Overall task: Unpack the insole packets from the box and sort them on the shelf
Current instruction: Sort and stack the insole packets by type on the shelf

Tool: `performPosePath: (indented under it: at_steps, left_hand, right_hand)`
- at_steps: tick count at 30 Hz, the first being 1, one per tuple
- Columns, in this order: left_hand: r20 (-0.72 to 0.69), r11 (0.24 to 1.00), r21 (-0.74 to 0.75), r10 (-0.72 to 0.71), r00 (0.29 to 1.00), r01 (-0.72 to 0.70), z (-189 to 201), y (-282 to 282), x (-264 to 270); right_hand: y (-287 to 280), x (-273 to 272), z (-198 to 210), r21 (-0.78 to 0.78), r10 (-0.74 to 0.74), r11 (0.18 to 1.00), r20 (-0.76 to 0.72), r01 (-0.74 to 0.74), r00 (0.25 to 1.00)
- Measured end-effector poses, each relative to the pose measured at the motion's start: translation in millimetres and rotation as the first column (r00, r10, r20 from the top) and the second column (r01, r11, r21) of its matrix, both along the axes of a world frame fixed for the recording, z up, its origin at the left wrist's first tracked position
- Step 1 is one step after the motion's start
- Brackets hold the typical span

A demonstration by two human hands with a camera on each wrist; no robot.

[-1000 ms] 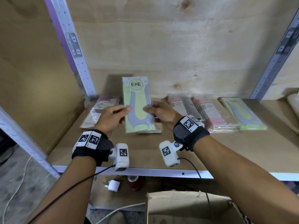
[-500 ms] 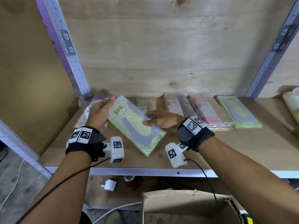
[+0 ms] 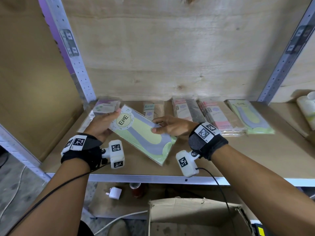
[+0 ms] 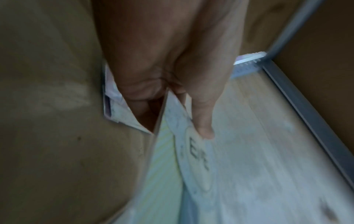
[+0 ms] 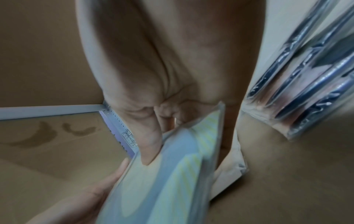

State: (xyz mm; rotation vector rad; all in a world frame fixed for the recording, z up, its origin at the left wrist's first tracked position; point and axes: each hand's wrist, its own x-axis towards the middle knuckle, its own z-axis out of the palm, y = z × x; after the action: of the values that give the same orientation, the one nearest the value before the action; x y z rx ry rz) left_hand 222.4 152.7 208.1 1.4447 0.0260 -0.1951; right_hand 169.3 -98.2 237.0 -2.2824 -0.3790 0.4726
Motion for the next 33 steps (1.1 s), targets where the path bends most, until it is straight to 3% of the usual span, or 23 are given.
performPosePath:
  at_steps: [5,9,12,16,18,22,29,33]
  left_hand:
    - [-0.126,0.991,-0.091,-0.114,0.985,0.102,3,3,-4]
    - [-0.097,0.995,-0.093,-0.028,0.995,0.019,6,1,0]
    - [-0.130,0.995,-0.096,-0.008,0.992,-0.004,7,1,3]
    - [-0.137,0.972,0.087,-0.207,0.969,0.220,-2,-6,1]
    - [-0.139,0.938,0.140,-0.297,0.945,0.316,-5,-11,-2]
    - [-0.082,0.936,0.193,-0.282,0.956,0.293,-5,-15,1]
    - [-0.073,0.957,0.130,-0.251,0.965,0.258,-8,-17,-1]
    - [-0.032,0.981,0.135,-0.136,0.990,0.139,-10,-16,4]
  right_hand:
    - [1,-1,4,0.051,-0.011,0.999,-0.042,0.014,0.999]
    - [1,5,4,0.036,-0.011,0.999,-0.021,0.012,1.000]
    - [2,9,1,0.190,-0.136,0.973,-0.003,0.134,0.991]
    - [2,18,-7,0.485,-0.333,0.803,-0.118,0.347,0.935]
    - [5,22,-9,0.547,-0.401,0.726,-0.157,0.417,0.903]
    - [9,27,-11,0.568,-0.453,0.666,-0.209,0.484,0.867]
    - [17,31,-12,0.564,-0.505,0.627,-0.232,0.538,0.831]
    - [19,33,-11,0.438,-0.491,0.717,-0.235,0.542,0.839]
